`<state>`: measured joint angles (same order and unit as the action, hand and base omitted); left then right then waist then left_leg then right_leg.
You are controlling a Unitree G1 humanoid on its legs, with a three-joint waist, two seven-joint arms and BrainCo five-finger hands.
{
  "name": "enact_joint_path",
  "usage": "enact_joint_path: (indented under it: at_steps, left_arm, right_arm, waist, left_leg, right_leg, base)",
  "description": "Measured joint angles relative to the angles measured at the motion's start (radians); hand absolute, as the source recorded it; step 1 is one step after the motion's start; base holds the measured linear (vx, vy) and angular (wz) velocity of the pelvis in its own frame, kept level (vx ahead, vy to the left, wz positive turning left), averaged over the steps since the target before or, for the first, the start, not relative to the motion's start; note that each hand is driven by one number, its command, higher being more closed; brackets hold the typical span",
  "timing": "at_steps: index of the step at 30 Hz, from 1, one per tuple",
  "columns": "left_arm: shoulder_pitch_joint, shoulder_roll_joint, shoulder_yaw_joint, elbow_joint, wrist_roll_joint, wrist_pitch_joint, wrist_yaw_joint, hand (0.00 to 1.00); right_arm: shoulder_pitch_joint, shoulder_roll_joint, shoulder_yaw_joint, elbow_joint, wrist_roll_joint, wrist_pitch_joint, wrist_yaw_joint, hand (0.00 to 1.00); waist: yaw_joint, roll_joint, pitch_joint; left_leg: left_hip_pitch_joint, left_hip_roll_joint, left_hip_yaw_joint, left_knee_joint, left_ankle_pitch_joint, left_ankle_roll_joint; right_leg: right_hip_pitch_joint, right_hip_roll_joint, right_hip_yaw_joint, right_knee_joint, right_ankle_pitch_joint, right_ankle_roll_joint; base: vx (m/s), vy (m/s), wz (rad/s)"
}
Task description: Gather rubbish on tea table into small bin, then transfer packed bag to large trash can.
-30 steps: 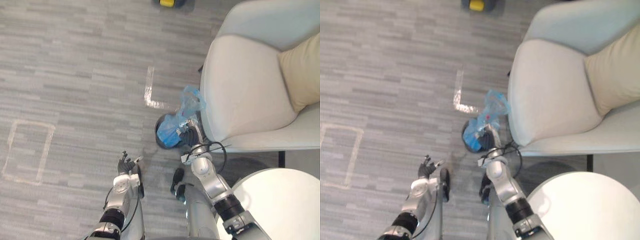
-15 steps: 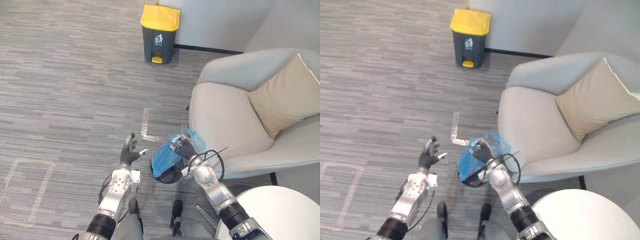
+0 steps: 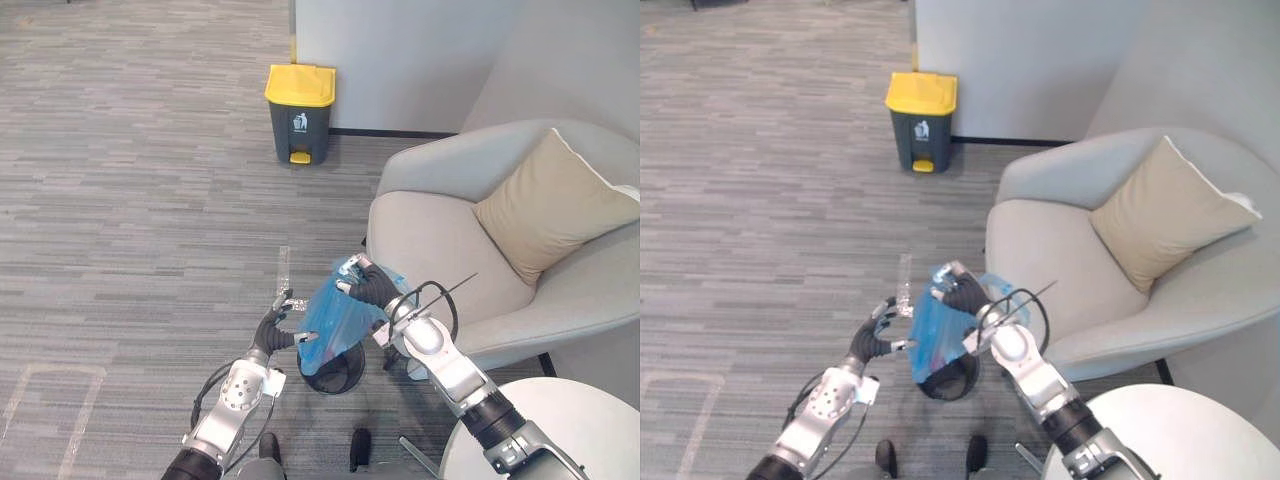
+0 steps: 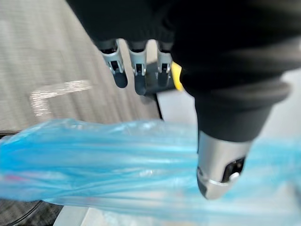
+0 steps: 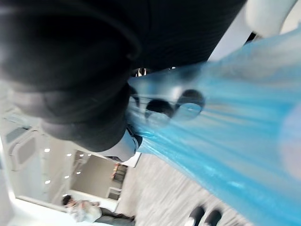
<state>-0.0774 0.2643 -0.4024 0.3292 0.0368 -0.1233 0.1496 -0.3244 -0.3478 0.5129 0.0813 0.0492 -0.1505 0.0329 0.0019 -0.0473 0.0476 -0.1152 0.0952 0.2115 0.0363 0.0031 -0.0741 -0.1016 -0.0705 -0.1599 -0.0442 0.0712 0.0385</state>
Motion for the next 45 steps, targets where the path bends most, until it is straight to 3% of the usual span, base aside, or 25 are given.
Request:
enact_joint_path:
  at_steps: [3,11,19,27,39,45]
  left_arm:
    - [-0.082,0.003,-0.016,0.058,0.055,0.010,0.004,0.00]
    - [-0.210,0.056,-0.010,0.038,0.060,0.004,0.005,0.00]
    - [-0.087,0.008,-0.011,-0.099,0.180,0.007,0.025,0.00]
    - [-0.063,-0.012,-0.029,-0.100,0.191,0.007,0.020,0.00]
    - [-0.065,-0.066,-0.087,0.063,0.189,0.010,0.004,0.00]
    - [-0.092,-0.085,-0.089,0.098,0.190,0.015,0.046,0.00]
  right_arm:
    - [-0.031,-0.007,0.020,-0.058,0.047,-0.002,0.008,1.00]
    - [-0.060,-0.007,0.051,-0.073,0.144,-0.007,0.041,1.00]
    - [-0.068,0.027,0.051,-0.075,0.168,-0.004,0.046,1.00]
    - [-0.068,0.041,0.054,-0.115,0.236,0.003,0.065,1.00]
    - [-0.101,0.082,0.107,-0.115,0.305,0.021,0.063,1.00]
    - [-0.140,0.123,0.121,-0.115,0.377,0.026,0.052,1.00]
  waist:
    - [-0.011,0.000,-0.001]
    - [-0.020,0.018,-0.023]
    - [-0.020,0.018,-0.024]
    - [-0.018,0.027,-0.030]
    - [-0.019,0.034,-0.040]
    - [-0.018,0.029,-0.043]
  left_leg:
    - [0.019,-0.001,0.006,-0.035,0.019,0.000]
    - [0.071,-0.004,0.027,-0.128,0.065,-0.001]
    - [0.080,-0.006,0.032,-0.138,0.071,-0.002]
    - [0.083,-0.004,0.032,-0.138,0.071,-0.002]
    - [0.100,0.002,0.050,-0.139,0.074,-0.008]
    - [0.100,0.006,0.053,-0.139,0.077,-0.013]
  right_leg:
    - [-0.001,0.000,0.011,-0.005,0.010,-0.001]
    - [-0.001,0.006,0.040,-0.015,0.023,0.002]
    - [-0.001,0.012,0.047,-0.015,0.024,0.001]
    - [0.000,0.014,0.053,-0.015,0.026,0.001]
    - [0.005,0.024,0.074,-0.015,0.033,-0.009]
    - [0.001,0.029,0.081,-0.015,0.038,-0.011]
  base:
    - [-0.04,-0.006,-0.10]
    - [-0.02,-0.002,-0.10]
    - [0.00,-0.001,-0.02]
    - [0.00,0.000,0.00]
    - [-0.01,-0.003,-0.06]
    - [-0.01,-0.003,-0.03]
